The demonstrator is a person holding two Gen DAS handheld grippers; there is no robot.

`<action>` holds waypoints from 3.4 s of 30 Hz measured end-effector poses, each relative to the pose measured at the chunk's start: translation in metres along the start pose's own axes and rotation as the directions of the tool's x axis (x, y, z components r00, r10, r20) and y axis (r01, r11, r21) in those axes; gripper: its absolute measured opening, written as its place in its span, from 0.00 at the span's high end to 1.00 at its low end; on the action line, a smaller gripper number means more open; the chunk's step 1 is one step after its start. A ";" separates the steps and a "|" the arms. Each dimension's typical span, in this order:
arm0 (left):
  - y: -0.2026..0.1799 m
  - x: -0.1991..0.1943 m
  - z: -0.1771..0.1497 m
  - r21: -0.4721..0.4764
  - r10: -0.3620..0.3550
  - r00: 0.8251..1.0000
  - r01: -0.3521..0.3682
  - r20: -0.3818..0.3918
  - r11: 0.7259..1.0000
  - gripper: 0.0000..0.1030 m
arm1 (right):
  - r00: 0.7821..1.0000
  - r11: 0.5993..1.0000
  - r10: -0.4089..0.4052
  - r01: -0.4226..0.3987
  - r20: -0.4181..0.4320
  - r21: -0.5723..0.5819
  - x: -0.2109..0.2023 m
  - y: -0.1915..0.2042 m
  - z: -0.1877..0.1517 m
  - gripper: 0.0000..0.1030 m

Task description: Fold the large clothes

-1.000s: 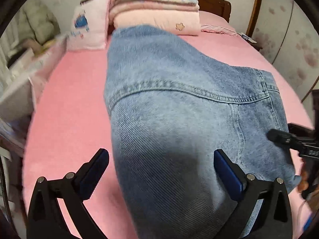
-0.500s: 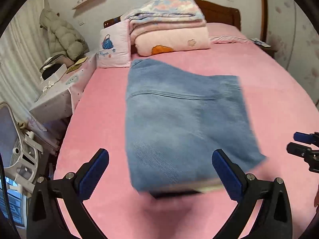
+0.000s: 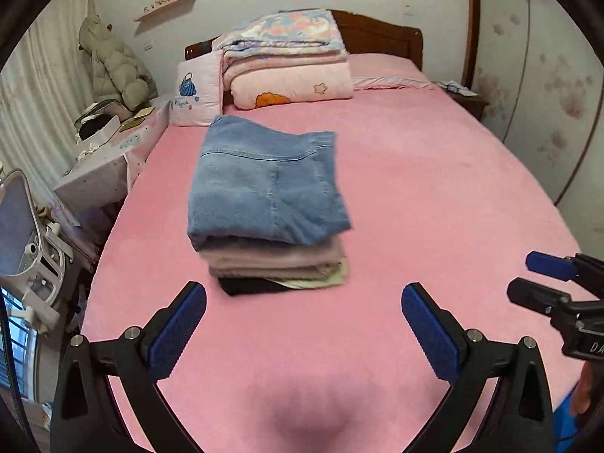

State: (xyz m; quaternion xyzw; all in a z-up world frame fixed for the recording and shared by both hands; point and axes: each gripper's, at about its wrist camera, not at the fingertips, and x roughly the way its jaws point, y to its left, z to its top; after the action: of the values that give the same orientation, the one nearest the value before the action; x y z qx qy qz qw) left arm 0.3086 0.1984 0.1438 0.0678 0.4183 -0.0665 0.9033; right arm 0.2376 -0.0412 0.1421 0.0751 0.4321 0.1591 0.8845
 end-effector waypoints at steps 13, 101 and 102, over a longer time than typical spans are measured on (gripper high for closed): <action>-0.075 -0.104 -0.101 -0.034 -0.040 0.996 0.043 0.076 0.999 0.00 | 0.999 0.999 -0.033 0.034 0.024 -0.037 -0.095 -0.006 -0.093 0.38; -0.168 -0.099 -0.260 -0.163 0.048 0.999 -0.049 -0.007 0.985 0.00 | 0.959 0.968 -0.251 0.248 0.134 0.040 -0.114 -0.038 -0.253 0.38; -0.168 -0.100 -0.260 -0.164 0.048 0.999 -0.048 -0.005 0.985 0.00 | 0.959 0.968 -0.251 0.248 0.133 0.039 -0.114 -0.038 -0.253 0.38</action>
State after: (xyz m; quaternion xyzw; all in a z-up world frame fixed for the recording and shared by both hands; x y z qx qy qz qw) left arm 0.0209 0.0860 0.0425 0.0036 0.4211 -0.0100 0.9070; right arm -0.0193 -0.1178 0.0606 0.0404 0.3781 0.0359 0.9242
